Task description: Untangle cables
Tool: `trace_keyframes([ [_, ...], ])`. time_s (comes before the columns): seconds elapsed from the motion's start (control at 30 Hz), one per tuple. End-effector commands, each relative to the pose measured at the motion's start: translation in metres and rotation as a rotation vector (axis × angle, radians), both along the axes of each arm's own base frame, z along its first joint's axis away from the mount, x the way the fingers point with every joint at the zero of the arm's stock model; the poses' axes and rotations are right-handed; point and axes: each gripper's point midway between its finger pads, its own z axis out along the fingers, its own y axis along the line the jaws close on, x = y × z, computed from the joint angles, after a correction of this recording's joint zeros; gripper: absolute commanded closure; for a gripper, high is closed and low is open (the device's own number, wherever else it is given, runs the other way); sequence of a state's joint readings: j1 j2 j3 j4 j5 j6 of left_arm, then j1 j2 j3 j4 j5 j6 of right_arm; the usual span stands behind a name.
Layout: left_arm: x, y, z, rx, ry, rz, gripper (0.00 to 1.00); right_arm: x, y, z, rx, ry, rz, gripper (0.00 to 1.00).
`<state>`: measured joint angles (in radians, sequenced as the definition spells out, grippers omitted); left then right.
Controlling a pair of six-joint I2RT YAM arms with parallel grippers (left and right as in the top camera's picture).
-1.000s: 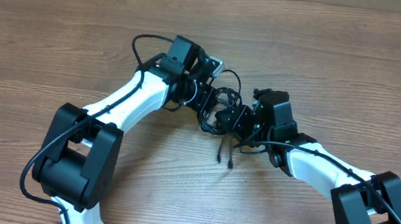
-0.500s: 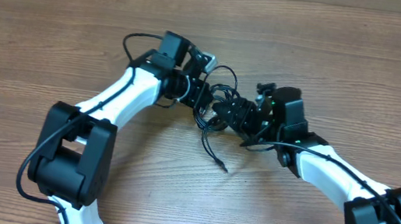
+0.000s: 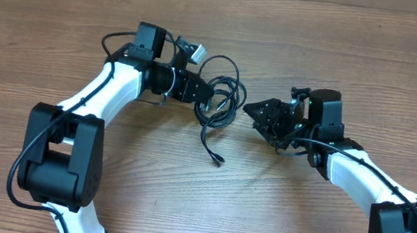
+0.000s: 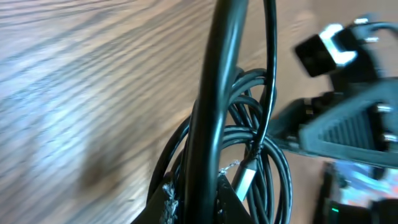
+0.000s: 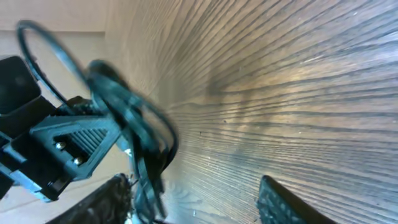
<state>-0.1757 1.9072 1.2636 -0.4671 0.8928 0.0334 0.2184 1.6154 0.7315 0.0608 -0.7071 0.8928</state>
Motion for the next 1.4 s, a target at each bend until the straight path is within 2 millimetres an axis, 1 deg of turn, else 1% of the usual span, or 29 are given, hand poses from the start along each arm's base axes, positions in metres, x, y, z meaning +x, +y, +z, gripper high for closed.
trace_keyframes([
  [0.0,-0.011,-0.011,0.033,-0.142,-0.029,-0.079,0.96,0.003,0.003,0.013,0.016,-0.037,0.016,0.4],
  [0.07,-0.013,-0.013,0.036,-0.165,-0.019,-0.087,0.96,0.003,0.003,0.013,0.016,-0.037,0.016,0.41],
  [0.33,-0.016,-0.012,0.033,-0.156,0.034,-0.062,0.96,0.006,0.003,0.015,0.018,-0.054,0.015,0.42],
  [0.63,-0.018,-0.012,0.032,-0.155,0.053,-0.061,0.96,0.018,-0.008,0.009,-0.048,-0.076,-0.06,0.43],
  [0.73,-0.019,-0.012,0.031,-0.154,0.059,-0.061,0.96,0.018,-0.005,0.011,-0.046,-0.091,-0.054,0.43],
  [1.07,-0.02,-0.012,0.032,-0.161,0.069,-0.059,0.96,0.021,0.0,0.004,-0.123,-0.112,-0.093,0.44],
  [1.17,-0.02,-0.012,0.032,-0.165,0.094,-0.045,0.96,0.026,0.001,0.004,-0.161,-0.145,-0.122,0.45],
  [1.23,-0.02,-0.012,0.032,-0.166,0.097,-0.044,0.96,0.031,0.005,0.008,-0.174,-0.184,-0.137,0.46],
  [1.3,-0.022,-0.015,0.037,-0.195,0.1,-0.06,0.96,0.034,0.01,0.014,-0.172,-0.22,-0.141,0.46],
  [1.37,-0.025,-0.018,0.046,-0.248,0.096,-0.089,0.96,0.034,0.013,0.015,-0.174,-0.232,-0.138,0.46],
])
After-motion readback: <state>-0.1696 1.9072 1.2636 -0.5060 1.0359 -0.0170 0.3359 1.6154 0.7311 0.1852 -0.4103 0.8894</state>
